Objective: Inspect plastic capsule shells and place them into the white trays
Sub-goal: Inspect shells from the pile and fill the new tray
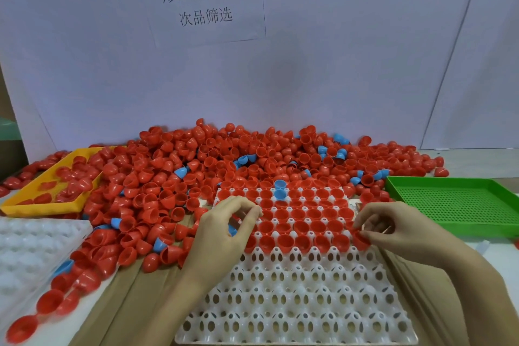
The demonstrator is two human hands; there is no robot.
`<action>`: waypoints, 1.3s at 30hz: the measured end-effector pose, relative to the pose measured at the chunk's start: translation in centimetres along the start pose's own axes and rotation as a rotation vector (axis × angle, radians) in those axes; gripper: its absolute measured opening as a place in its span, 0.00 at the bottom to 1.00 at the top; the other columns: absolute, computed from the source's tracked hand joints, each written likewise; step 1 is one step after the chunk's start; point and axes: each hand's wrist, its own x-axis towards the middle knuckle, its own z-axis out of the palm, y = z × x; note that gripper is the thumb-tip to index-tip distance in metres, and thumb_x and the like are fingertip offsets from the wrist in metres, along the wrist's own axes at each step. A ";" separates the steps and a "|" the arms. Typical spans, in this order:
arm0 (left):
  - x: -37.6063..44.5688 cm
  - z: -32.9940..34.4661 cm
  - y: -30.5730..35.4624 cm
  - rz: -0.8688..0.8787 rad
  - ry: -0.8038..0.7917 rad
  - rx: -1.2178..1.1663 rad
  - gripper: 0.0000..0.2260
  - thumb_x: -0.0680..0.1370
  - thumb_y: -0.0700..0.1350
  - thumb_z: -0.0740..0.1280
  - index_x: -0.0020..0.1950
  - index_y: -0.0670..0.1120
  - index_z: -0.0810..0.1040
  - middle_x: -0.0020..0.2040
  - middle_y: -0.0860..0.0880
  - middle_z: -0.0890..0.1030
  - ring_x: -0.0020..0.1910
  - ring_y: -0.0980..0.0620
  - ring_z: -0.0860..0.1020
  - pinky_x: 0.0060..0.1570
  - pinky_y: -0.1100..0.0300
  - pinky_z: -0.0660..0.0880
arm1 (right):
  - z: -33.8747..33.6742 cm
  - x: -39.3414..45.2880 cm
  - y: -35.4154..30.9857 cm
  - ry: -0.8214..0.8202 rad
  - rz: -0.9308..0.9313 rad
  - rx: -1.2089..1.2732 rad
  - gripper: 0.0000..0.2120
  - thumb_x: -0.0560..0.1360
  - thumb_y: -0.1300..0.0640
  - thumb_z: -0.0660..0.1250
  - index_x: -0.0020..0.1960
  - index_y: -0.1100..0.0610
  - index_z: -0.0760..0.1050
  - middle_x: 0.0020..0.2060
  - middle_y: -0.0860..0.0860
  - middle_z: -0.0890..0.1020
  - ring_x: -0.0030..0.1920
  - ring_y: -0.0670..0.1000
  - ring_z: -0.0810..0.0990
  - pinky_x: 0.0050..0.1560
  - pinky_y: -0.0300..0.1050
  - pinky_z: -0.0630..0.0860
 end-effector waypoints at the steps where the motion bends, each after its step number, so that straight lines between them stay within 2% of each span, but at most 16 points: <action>1: 0.1 -0.2 -0.2 0.003 0.005 0.021 0.07 0.83 0.46 0.69 0.47 0.53 0.83 0.45 0.57 0.84 0.51 0.52 0.82 0.52 0.63 0.77 | 0.1 0.0 0.0 -0.015 0.007 -0.003 0.11 0.77 0.62 0.75 0.45 0.45 0.85 0.38 0.45 0.85 0.39 0.46 0.83 0.43 0.41 0.81; 4: 0.1 -0.5 -0.6 0.037 0.011 0.111 0.07 0.83 0.48 0.68 0.46 0.55 0.82 0.44 0.58 0.83 0.51 0.52 0.81 0.53 0.64 0.76 | 0.1 0.1 0.0 0.015 -0.010 0.023 0.09 0.78 0.58 0.75 0.45 0.45 0.85 0.37 0.44 0.84 0.37 0.44 0.81 0.41 0.38 0.79; 7: 0.3 -0.7 -1.3 0.053 0.020 0.213 0.07 0.83 0.49 0.67 0.45 0.56 0.80 0.44 0.59 0.80 0.49 0.53 0.80 0.51 0.62 0.76 | 0.0 0.1 -0.1 0.124 -0.037 0.054 0.07 0.80 0.56 0.72 0.46 0.45 0.84 0.37 0.44 0.84 0.36 0.44 0.82 0.40 0.40 0.79; 11: 1.0 -1.9 -3.3 0.006 0.052 0.349 0.06 0.83 0.45 0.69 0.46 0.54 0.79 0.43 0.60 0.79 0.49 0.58 0.78 0.49 0.62 0.74 | 1.2 0.8 -0.6 0.223 -0.079 0.017 0.07 0.82 0.54 0.70 0.47 0.45 0.83 0.36 0.41 0.84 0.36 0.44 0.82 0.38 0.38 0.78; 15: 1.1 -3.1 -5.0 -0.078 0.096 0.436 0.05 0.82 0.44 0.70 0.49 0.54 0.81 0.46 0.61 0.78 0.51 0.60 0.75 0.48 0.64 0.71 | 2.7 1.4 -1.7 0.223 -0.145 0.042 0.08 0.83 0.51 0.68 0.46 0.43 0.82 0.35 0.42 0.83 0.32 0.43 0.79 0.34 0.36 0.74; 19: 0.9 -3.6 -5.7 -0.113 0.093 0.476 0.04 0.82 0.44 0.70 0.50 0.54 0.81 0.46 0.62 0.78 0.51 0.60 0.74 0.50 0.58 0.75 | 3.8 1.4 -2.8 0.219 -0.169 0.081 0.08 0.84 0.49 0.67 0.47 0.43 0.81 0.36 0.45 0.83 0.35 0.47 0.80 0.37 0.42 0.78; 22: 1.1 -4.3 -6.3 -0.136 0.123 0.525 0.06 0.83 0.41 0.68 0.54 0.52 0.82 0.50 0.60 0.80 0.53 0.57 0.76 0.53 0.60 0.73 | 4.0 1.2 -3.7 0.231 -0.194 0.099 0.09 0.84 0.51 0.66 0.47 0.46 0.82 0.34 0.43 0.82 0.31 0.42 0.76 0.35 0.39 0.73; 26: 1.1 -4.8 -7.0 -0.212 0.110 0.552 0.10 0.84 0.39 0.66 0.61 0.48 0.83 0.55 0.56 0.81 0.58 0.55 0.77 0.58 0.61 0.72 | 3.8 0.8 -4.8 0.244 -0.193 0.133 0.11 0.85 0.52 0.66 0.47 0.52 0.83 0.29 0.46 0.78 0.30 0.41 0.74 0.36 0.37 0.71; 29: 1.0 -4.5 -7.1 -0.244 0.092 0.552 0.09 0.84 0.41 0.67 0.61 0.49 0.83 0.56 0.56 0.81 0.59 0.54 0.78 0.57 0.60 0.73 | 3.7 0.5 -5.2 0.246 -0.192 0.136 0.12 0.85 0.53 0.65 0.47 0.56 0.83 0.29 0.46 0.77 0.29 0.41 0.73 0.35 0.36 0.69; 32: 1.6 -4.5 -7.0 -0.239 0.110 0.569 0.06 0.83 0.43 0.68 0.57 0.51 0.82 0.52 0.56 0.81 0.56 0.53 0.78 0.54 0.58 0.74 | 3.5 0.4 -5.4 0.237 -0.187 0.145 0.13 0.85 0.54 0.65 0.47 0.56 0.83 0.28 0.46 0.75 0.30 0.41 0.73 0.36 0.36 0.69; 35: 3.5 -4.5 -7.0 -0.218 0.127 0.587 0.06 0.83 0.41 0.68 0.57 0.48 0.83 0.51 0.54 0.81 0.53 0.52 0.79 0.52 0.57 0.76 | 3.4 0.3 -5.6 0.228 -0.185 0.142 0.12 0.85 0.54 0.64 0.48 0.56 0.83 0.28 0.46 0.75 0.30 0.41 0.73 0.36 0.36 0.69; 39: 7.7 -3.6 -7.5 -0.196 0.024 0.548 0.09 0.83 0.39 0.66 0.60 0.46 0.83 0.56 0.50 0.83 0.55 0.52 0.81 0.56 0.57 0.78 | 3.4 0.3 -5.9 0.223 -0.178 0.150 0.12 0.85 0.54 0.65 0.47 0.56 0.83 0.29 0.46 0.76 0.30 0.41 0.73 0.36 0.36 0.69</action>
